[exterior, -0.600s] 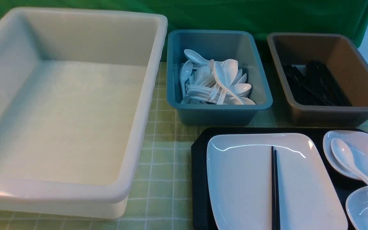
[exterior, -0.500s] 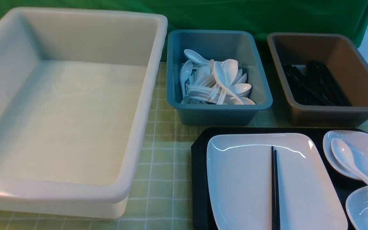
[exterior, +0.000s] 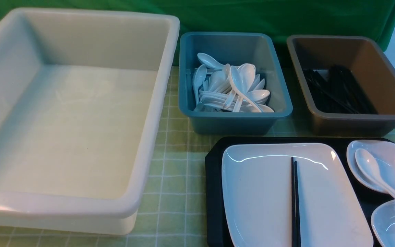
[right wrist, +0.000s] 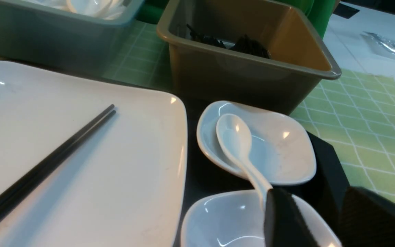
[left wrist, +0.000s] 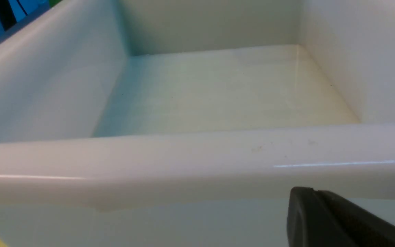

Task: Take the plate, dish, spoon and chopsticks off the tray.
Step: Use the right arm to grab a soup spoon from the plate

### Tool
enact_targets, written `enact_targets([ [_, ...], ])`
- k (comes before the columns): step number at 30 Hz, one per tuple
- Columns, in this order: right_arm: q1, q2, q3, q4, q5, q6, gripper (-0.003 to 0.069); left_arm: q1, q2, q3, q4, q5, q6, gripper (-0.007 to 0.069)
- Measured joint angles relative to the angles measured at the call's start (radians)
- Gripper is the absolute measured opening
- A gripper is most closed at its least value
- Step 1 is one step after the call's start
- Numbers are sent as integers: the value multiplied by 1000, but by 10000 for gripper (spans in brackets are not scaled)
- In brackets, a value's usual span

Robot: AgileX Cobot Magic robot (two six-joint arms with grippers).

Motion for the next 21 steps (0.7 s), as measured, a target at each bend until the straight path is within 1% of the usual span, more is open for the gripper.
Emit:
enact_targets([
  [2, 0, 0, 0, 0, 0, 0, 241, 0, 0, 0, -11, -25, 0, -3],
  [3, 0, 0, 0, 0, 0, 0, 241, 0, 0, 0, -38, -54, -7, -3],
  [4, 0, 0, 0, 0, 0, 0, 241, 0, 0, 0, -120, -108, -37, -3],
  [5, 0, 0, 0, 0, 0, 0, 241, 0, 0, 0, -147, -124, -43, -3],
  [6, 0, 0, 0, 0, 0, 0, 241, 0, 0, 0, -202, -158, -73, -3],
  [7, 0, 0, 0, 0, 0, 0, 241, 0, 0, 0, -314, -229, -121, -3],
  [10, 0, 0, 0, 0, 0, 0, 241, 0, 0, 0, -397, -321, -162, -3],
  [16, 0, 0, 0, 0, 0, 0, 241, 0, 0, 0, -419, -541, -318, -3],
  [17, 0, 0, 0, 0, -2, 0, 241, 0, 0, -1, -413, -639, -397, -3],
  [18, 0, 0, 0, 5, -13, 6, 241, 0, 0, -10, -404, -677, -434, -3],
  [19, 0, 0, 0, 5, -17, 6, 241, 0, 0, -13, -396, -681, -453, -3],
  [21, 0, 0, 0, 28, -90, 91, 241, 0, -1, -111, -321, -646, -541, -3],
])
